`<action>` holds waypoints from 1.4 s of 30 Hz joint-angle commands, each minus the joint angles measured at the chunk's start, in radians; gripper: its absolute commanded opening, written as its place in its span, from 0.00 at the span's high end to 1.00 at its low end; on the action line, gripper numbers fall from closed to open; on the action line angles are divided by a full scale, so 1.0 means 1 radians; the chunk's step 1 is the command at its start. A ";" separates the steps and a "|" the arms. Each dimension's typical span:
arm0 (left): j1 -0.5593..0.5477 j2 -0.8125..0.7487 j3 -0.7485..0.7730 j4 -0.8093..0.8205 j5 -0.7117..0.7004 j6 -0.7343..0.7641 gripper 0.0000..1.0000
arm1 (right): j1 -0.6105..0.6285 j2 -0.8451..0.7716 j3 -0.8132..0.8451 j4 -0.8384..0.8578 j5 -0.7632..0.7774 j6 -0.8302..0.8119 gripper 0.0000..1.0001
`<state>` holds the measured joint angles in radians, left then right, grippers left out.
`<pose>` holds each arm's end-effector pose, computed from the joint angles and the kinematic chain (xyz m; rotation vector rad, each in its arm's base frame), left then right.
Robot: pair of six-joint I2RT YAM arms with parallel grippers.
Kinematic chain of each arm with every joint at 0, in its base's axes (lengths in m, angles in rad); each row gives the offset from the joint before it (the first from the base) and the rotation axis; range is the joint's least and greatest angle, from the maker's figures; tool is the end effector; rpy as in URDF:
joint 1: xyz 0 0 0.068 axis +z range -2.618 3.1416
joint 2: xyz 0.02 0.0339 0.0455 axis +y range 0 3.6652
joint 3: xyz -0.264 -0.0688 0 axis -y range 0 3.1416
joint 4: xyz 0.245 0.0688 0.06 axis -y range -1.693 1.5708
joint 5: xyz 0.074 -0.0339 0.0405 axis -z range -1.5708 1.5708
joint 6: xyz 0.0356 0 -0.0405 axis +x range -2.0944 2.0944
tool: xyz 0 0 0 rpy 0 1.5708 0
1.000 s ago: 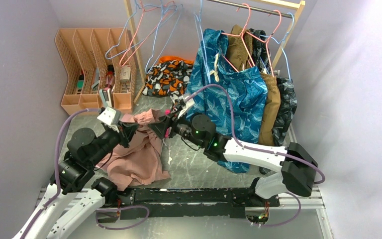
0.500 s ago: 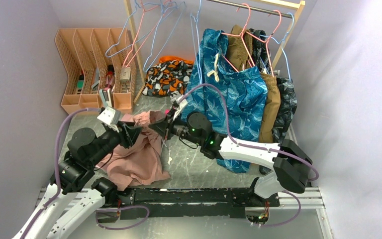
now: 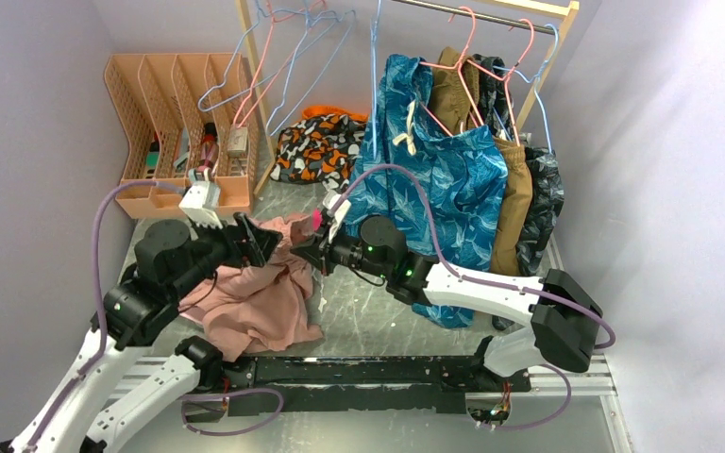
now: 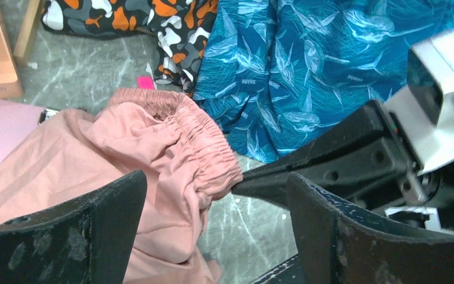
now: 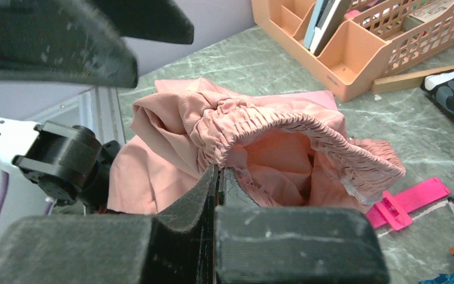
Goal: Place the shorts on the hanger
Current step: Adjust the shorts at the center of the board.
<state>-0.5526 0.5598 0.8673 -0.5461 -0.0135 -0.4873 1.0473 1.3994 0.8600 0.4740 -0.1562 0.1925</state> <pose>0.1008 -0.0616 0.3591 0.0511 1.8691 -0.7192 0.1576 0.2842 0.2921 -0.8389 1.5335 1.0596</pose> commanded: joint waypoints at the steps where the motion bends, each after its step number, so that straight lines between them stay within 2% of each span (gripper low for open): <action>1: -0.004 0.117 0.103 -0.122 -0.023 -0.106 0.11 | 0.006 -0.020 -0.003 -0.024 -0.018 -0.072 1.00; 10: -0.005 0.223 0.116 -0.148 0.042 -0.118 0.27 | 0.011 -0.020 0.010 -0.039 -0.023 -0.094 1.00; 17: -0.005 0.268 0.121 -0.142 0.075 -0.108 0.18 | 0.018 -0.009 0.021 -0.043 -0.027 -0.097 1.00; 23: -0.004 0.306 0.116 -0.157 0.045 -0.076 0.23 | 0.027 0.004 0.033 -0.042 -0.034 -0.097 1.00; 26: -0.006 0.319 0.101 -0.146 0.045 -0.061 0.32 | 0.032 0.007 0.034 -0.039 -0.034 -0.096 1.00; 29: -0.006 0.330 0.087 -0.139 0.059 -0.055 0.46 | 0.036 0.007 0.035 -0.040 -0.031 -0.098 1.00; 31: -0.005 0.330 0.082 -0.134 0.072 -0.049 0.59 | 0.037 0.006 0.036 -0.041 -0.028 -0.101 1.00; 34: -0.006 0.318 0.096 -0.145 0.063 -0.035 0.90 | 0.038 0.001 0.038 -0.050 -0.017 -0.103 1.00; 36: -0.006 0.300 0.123 -0.163 0.038 -0.018 0.93 | 0.037 -0.006 0.045 -0.073 0.001 -0.097 1.00; 37: -0.006 0.288 0.140 -0.172 0.019 -0.007 0.93 | 0.037 -0.012 0.049 -0.090 0.012 -0.091 0.94; 40: -0.006 0.240 0.182 -0.178 0.002 0.048 0.93 | 0.038 -0.051 0.051 -0.133 0.038 -0.077 0.58; 42: -0.006 0.200 0.207 -0.171 0.005 0.091 0.93 | 0.038 -0.098 0.032 -0.145 0.060 -0.061 0.43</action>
<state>-0.5575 0.8391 0.9878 -0.7147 0.0219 -0.4927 1.0817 1.3888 0.8810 0.3687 -0.1455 0.1146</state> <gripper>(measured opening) 0.088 0.461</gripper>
